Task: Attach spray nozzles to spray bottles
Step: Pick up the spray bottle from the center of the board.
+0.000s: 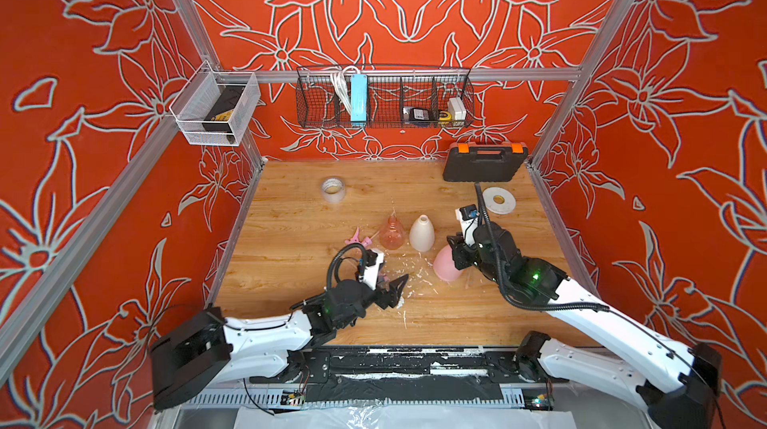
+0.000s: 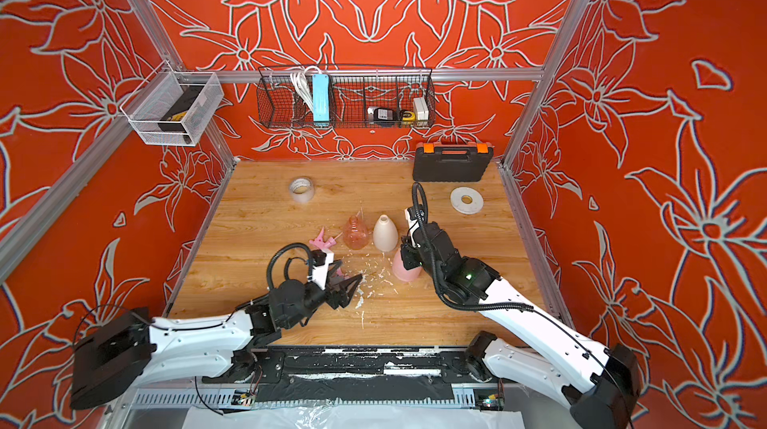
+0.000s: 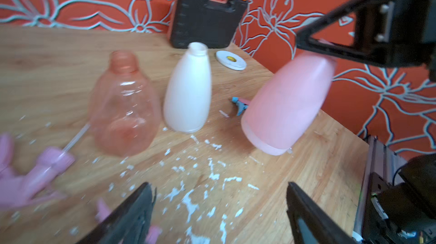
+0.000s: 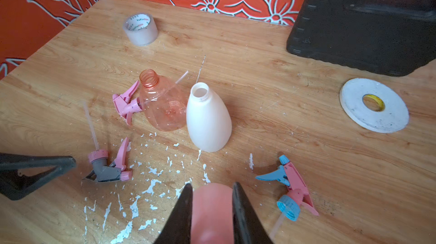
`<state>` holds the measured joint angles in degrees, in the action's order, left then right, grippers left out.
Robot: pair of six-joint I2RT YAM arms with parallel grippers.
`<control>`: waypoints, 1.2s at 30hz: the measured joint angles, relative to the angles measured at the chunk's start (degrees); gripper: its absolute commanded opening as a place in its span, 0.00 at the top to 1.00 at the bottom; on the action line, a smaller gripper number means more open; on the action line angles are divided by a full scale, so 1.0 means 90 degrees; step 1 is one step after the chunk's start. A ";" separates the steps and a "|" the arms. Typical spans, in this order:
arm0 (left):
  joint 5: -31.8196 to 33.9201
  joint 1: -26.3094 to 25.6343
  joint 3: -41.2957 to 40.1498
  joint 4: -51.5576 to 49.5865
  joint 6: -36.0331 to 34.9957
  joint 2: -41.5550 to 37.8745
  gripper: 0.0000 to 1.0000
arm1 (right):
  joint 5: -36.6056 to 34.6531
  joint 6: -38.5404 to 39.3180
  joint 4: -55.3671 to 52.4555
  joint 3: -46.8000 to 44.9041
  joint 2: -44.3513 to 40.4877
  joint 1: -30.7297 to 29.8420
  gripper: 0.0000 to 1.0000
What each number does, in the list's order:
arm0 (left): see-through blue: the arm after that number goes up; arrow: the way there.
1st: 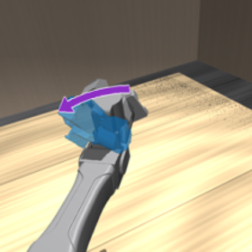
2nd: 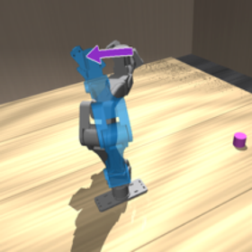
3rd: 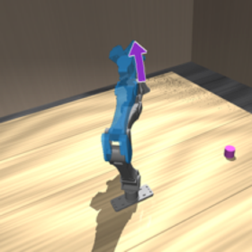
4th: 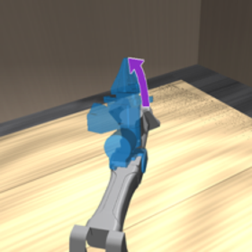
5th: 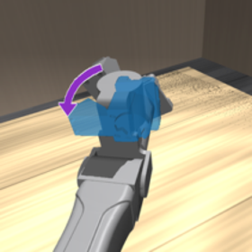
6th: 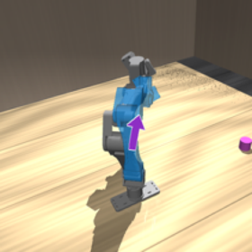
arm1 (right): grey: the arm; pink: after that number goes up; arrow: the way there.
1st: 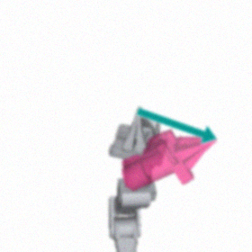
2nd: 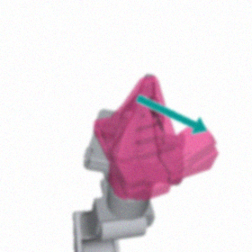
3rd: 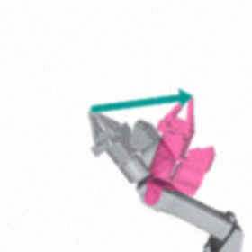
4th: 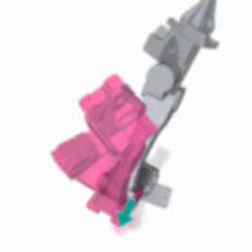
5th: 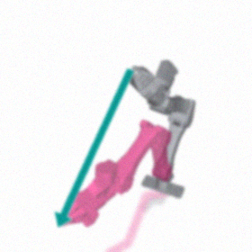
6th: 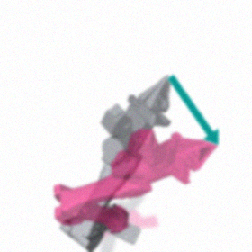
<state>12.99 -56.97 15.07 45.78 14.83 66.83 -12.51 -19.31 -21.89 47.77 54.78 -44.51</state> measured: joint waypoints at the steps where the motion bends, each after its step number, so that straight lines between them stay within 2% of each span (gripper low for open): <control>1: -0.0095 -0.0027 0.0165 0.0095 -0.0163 0.0294 0.14 | 0.0073 0.0049 -0.0100 0.0100 0.0017 0.0063 0.82; 4: -0.0359 -0.0141 0.0396 0.0600 -0.0631 0.1025 0.11 | 0.0270 0.0134 -0.0384 0.0384 0.0066 0.0163 0.82; 8: -0.0702 -0.0313 0.0063 0.1608 -0.1353 0.1537 0.06 | 0.0593 0.0204 -0.0646 0.0685 0.0121 0.0180 0.82; 15: -0.0750 -0.0330 -0.0260 0.2800 -0.2047 0.2271 0.03 | 0.1409 0.0192 -0.0903 0.0974 0.0306 0.0206 0.83; 23: -0.1134 0.0102 -0.0253 0.3189 -0.1914 0.2494 0.03 | 0.2205 0.0039 -0.0855 0.0986 0.0644 0.0206 0.85; 36: -0.2072 0.0148 -0.0136 0.3220 -0.1647 0.2608 0.03 | 0.2829 -0.0112 -0.0483 0.1115 0.0957 0.0187 0.85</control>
<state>-5.65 -55.64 13.85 74.76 0.01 90.30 12.95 -20.32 -26.24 57.80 63.40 -42.83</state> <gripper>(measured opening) 0.975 0.280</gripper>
